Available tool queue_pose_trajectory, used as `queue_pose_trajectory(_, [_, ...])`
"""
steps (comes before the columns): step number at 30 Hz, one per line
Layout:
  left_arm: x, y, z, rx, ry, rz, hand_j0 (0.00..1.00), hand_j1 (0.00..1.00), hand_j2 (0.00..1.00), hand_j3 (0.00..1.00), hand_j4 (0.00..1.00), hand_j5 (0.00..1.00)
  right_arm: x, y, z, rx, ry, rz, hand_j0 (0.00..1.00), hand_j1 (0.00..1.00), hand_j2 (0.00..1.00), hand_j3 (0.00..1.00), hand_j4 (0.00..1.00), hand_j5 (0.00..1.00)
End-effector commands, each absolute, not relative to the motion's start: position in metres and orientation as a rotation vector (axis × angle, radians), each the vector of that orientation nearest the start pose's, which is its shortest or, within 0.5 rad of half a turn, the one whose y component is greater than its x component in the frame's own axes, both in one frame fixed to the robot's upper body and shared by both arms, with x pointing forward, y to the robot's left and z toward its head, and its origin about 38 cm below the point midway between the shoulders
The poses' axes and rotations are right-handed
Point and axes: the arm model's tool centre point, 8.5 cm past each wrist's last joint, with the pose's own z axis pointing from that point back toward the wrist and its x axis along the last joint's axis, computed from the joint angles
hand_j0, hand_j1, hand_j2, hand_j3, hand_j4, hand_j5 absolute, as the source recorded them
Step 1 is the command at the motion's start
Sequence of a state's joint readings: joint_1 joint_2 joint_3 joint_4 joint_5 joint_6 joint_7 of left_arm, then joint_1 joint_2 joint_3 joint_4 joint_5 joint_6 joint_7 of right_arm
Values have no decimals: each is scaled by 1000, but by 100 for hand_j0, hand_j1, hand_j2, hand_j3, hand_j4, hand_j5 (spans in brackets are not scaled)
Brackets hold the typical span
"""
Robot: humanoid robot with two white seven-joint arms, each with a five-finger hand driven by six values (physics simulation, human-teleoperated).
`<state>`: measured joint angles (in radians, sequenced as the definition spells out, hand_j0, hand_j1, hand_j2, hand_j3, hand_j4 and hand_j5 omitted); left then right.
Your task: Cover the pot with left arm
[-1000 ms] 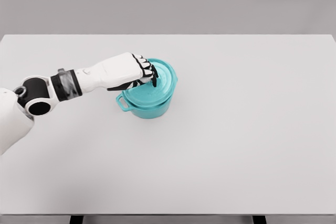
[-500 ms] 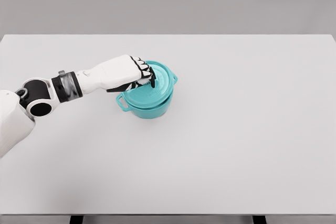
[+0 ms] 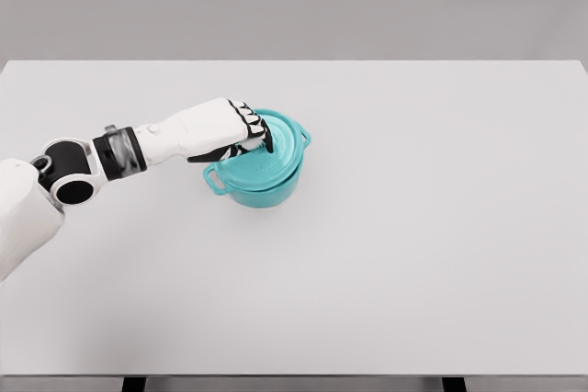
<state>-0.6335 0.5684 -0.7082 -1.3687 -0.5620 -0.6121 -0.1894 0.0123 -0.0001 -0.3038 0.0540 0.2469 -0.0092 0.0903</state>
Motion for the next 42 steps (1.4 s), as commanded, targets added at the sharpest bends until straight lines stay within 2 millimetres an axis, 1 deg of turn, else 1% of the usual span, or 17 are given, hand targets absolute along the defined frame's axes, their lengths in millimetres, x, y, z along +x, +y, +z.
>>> queue_pose_trajectory(1, [443,199,175,-463,2416,2630,58,58,58,58,58,58,-24,-258,-261,17,49,-62,100,100,100,100,100,100])
queue_pose_trajectory(4, [442,199,174,-462,2416,2632,60,60,60,60,60,60,-24,-258,-261,17,49,-62,100,100,100,100,100,100])
queue_pose_trajectory(6, [443,201,172,-463,2421,2640,64,64,64,64,64,64,-24,-258,-261,17,49,-62,100,100,100,100,100,100])
queue_pose_trajectory(10, [444,200,172,-463,2420,2641,65,65,65,65,65,65,-25,-258,-261,18,51,-62,100,100,100,100,100,100])
queue_pose_trajectory(19, [444,200,173,-463,2421,2638,66,66,66,66,66,66,-24,-258,-261,17,49,-62,100,100,100,100,100,100])
queue_pose_trajectory(23, [444,200,173,-465,2420,2639,69,69,69,69,69,69,-24,-258,-261,17,49,-62,100,100,100,100,100,100])
queue_pose_trajectory(35, [443,204,175,-476,2423,2635,69,69,69,69,69,69,-24,-258,-261,17,49,-62,100,100,100,100,100,100])
queue_pose_trajectory(42, [443,203,177,-474,2426,2626,69,69,69,69,69,69,-24,-258,-261,17,49,-62,100,100,100,100,100,100])
